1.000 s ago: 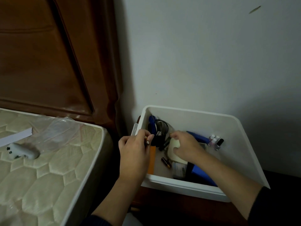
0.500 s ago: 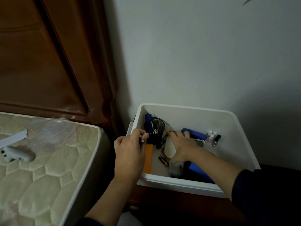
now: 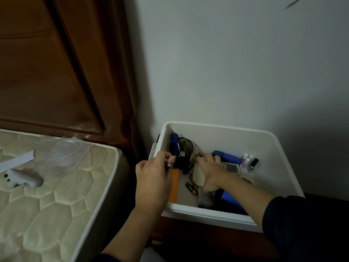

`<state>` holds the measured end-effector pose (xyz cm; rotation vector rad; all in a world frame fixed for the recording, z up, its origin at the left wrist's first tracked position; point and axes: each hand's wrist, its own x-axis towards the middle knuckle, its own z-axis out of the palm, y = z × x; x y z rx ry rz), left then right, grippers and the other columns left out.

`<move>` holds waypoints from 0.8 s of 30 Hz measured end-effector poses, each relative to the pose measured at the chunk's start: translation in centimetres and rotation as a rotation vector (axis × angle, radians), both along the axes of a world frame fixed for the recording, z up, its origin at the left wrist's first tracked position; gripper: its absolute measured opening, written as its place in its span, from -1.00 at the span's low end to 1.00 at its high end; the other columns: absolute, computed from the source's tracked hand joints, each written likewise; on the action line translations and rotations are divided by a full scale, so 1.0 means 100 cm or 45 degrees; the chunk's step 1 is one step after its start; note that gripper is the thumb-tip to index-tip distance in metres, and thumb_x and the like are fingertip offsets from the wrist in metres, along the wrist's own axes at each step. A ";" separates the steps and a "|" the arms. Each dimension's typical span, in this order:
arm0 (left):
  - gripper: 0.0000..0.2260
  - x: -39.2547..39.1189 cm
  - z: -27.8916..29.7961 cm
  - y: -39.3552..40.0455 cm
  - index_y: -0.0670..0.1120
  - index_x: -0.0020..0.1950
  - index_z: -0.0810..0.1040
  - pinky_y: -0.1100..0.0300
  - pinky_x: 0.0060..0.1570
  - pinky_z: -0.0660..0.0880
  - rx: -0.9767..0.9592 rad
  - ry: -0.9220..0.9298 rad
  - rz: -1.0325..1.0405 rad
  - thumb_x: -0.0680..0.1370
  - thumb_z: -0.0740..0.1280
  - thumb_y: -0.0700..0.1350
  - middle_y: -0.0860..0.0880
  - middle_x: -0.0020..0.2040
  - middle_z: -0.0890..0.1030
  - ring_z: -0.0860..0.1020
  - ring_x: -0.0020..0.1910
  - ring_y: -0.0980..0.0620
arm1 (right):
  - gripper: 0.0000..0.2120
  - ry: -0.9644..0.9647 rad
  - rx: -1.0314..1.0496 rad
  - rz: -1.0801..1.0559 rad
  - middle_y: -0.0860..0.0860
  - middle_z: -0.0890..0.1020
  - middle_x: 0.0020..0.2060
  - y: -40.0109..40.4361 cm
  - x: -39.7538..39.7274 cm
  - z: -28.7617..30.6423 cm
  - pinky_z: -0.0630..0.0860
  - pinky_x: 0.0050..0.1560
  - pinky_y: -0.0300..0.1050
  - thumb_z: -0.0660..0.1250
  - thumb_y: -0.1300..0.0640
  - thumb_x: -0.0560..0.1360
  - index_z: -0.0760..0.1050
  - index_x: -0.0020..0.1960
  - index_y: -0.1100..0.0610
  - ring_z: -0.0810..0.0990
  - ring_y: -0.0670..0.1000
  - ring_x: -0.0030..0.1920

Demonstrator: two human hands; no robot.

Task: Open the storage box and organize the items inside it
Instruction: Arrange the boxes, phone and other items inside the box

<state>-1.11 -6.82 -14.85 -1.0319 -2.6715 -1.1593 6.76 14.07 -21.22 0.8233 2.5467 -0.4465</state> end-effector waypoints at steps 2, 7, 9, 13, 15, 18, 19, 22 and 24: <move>-0.92 0.001 0.001 0.000 0.15 0.09 0.47 0.10 0.29 0.32 0.008 0.007 -0.010 0.71 0.21 0.10 0.16 -0.08 0.62 0.38 -0.05 0.22 | 0.17 0.081 -0.016 -0.004 -0.05 0.13 0.42 0.003 0.004 0.003 0.46 0.38 0.05 0.65 0.12 0.20 0.02 0.59 -0.19 0.12 0.15 0.44; -0.83 0.003 0.004 0.001 0.14 0.06 0.50 0.14 0.22 0.29 0.042 0.106 -0.065 0.73 0.17 0.13 0.20 -0.19 0.57 0.41 -0.14 0.23 | 0.02 0.571 -0.184 -0.178 -0.13 0.19 0.28 0.009 0.020 0.033 0.38 0.27 -0.01 0.63 0.09 0.10 0.17 0.37 -0.39 0.18 0.09 0.36; -0.77 0.004 0.005 0.001 0.10 0.02 0.54 0.11 0.19 0.38 0.051 0.188 -0.137 0.71 0.17 0.15 0.16 -0.24 0.61 0.54 -0.20 0.16 | -0.01 0.841 -0.395 -0.422 -0.13 0.24 0.29 0.010 0.025 0.059 0.45 0.15 -0.08 0.57 0.15 0.08 0.22 0.31 -0.47 0.31 0.10 0.33; -0.55 0.008 0.009 0.000 0.04 -0.24 0.47 0.15 -0.31 0.50 0.082 0.056 -0.238 0.64 0.18 0.35 0.09 -0.45 0.47 0.50 -0.45 0.12 | -0.04 1.170 -1.107 -0.726 0.02 0.38 0.36 0.010 0.036 0.111 0.70 0.01 0.28 0.52 0.34 0.14 0.36 0.31 -0.45 0.54 0.25 0.26; -0.48 0.012 0.015 0.001 -0.01 -0.31 0.45 0.18 -0.42 0.39 0.197 -0.189 -0.240 0.66 0.18 0.33 0.06 -0.48 0.44 0.43 -0.49 0.11 | -0.06 1.240 -1.448 -0.764 0.09 0.40 0.41 0.011 0.044 0.126 0.66 0.04 0.39 0.49 0.41 0.18 0.43 0.35 -0.35 0.52 0.30 0.32; -0.48 0.020 0.028 0.013 -0.05 -0.38 0.39 0.16 -0.42 0.30 0.353 -0.580 -0.112 0.73 0.17 0.17 0.08 -0.51 0.36 0.33 -0.52 0.16 | -0.06 1.238 -1.890 -0.803 0.19 0.43 0.41 0.009 0.059 0.134 0.59 0.10 0.44 0.49 0.41 0.17 0.45 0.45 -0.18 0.47 0.40 0.38; -0.49 0.022 0.033 0.017 -0.03 -0.37 0.39 0.15 -0.43 0.28 0.382 -0.744 -0.067 0.73 0.15 0.17 0.09 -0.51 0.35 0.32 -0.53 0.15 | -0.04 1.235 -2.011 -0.812 0.22 0.44 0.38 0.007 0.064 0.135 0.57 0.11 0.44 0.51 0.40 0.17 0.42 0.50 -0.11 0.47 0.40 0.35; -0.55 0.030 0.038 0.027 -0.01 -0.23 0.41 0.21 -0.47 0.18 0.425 -1.188 -0.070 0.73 0.08 0.22 0.07 -0.45 0.32 0.26 -0.52 0.10 | -0.04 1.202 -2.090 -0.875 0.27 0.48 0.36 -0.002 0.077 0.132 0.60 0.09 0.36 0.68 0.25 0.16 0.41 0.51 0.10 0.50 0.37 0.32; -0.58 0.033 0.034 0.029 -0.04 -0.13 0.44 0.23 -0.47 0.18 0.357 -1.294 -0.079 0.74 0.07 0.21 0.07 -0.43 0.33 0.24 -0.48 0.08 | -0.13 1.162 -1.964 -0.973 0.29 0.52 0.38 -0.003 0.083 0.128 0.64 0.03 0.30 0.71 0.18 0.16 0.49 0.42 0.13 0.53 0.38 0.34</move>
